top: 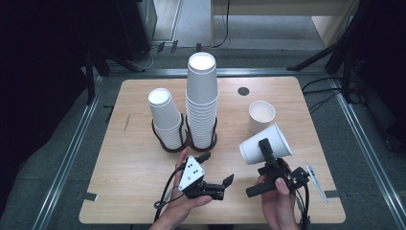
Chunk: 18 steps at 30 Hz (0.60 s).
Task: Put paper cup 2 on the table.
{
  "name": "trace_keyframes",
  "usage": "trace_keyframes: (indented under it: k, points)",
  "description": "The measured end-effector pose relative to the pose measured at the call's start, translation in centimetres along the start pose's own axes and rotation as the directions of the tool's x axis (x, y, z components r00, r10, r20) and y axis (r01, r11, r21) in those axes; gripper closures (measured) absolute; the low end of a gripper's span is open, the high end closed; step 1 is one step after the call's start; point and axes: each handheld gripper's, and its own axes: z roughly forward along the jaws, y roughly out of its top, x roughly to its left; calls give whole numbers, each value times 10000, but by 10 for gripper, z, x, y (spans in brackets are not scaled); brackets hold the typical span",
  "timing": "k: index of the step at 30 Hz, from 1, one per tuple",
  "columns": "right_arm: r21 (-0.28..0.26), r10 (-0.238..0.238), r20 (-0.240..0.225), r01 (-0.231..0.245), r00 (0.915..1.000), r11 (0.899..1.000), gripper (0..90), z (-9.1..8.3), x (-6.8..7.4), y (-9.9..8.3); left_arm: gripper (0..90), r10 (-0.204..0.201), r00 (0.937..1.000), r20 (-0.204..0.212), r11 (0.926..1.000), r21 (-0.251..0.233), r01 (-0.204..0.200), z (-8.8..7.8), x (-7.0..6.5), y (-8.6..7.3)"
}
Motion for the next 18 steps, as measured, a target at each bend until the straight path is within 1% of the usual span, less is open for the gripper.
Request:
trace_keyframes:
  k: [1, 3, 5, 6, 7, 8, 9, 14, 17, 18]
  points:
    - [-59, -253, 61, 253, 9997, 9997, 156, 0, -1, 0, 11, 6, 10000, -8, 10000, -3, -6, 0, 0, 0]
    - [-123, -460, 98, 461, 9989, 9989, 156, 0, -1, 2, 11, -8, 10000, -18, 10000, -6, 8, 0, 0, 0]
    - [-220, -840, 164, 844, 9963, 9962, 156, 0, -1, 2, 11, -3, 10000, -23, 10000, 0, 3, 0, 0, 0]
    - [-269, -1198, 223, 1204, 9925, 9924, 156, 1, 0, 2, 11, -11, 10000, -32, 10000, 1, 11, -1, 1, 0]
    - [-289, -1457, 233, 1463, 9891, 9888, 156, 1, 0, 2, 11, -13, 10000, -33, 10000, -3, 13, -1, 1, 0]
    - [-318, -1596, 228, 1603, 9869, 9866, 156, 1, 0, 2, 11, -5, 10000, -44, 10000, -1, 5, -1, 0, 0]
    - [-357, -1640, 191, 1646, 9863, 9857, 156, 1, 0, 2, 11, -3, 10000, -50, 10000, 8, 3, -1, 1, 0]
    - [-431, -2132, 299, 2143, 9766, 9758, 156, 1, 0, 1, 11, -10, 10000, -81, 10000, 11, 10, -1, 1, 0]
    - [-469, -2472, 365, 2487, 9683, 9674, 155, 2, -1, 1, 10, -19, 10000, -90, 10000, 19, 19, -1, 1, -1]
    - [-486, -2620, 419, 2639, 9642, 9633, 155, 2, 0, 1, 11, -7, 9999, -100, 10000, 28, 7, -1, 1, -1]
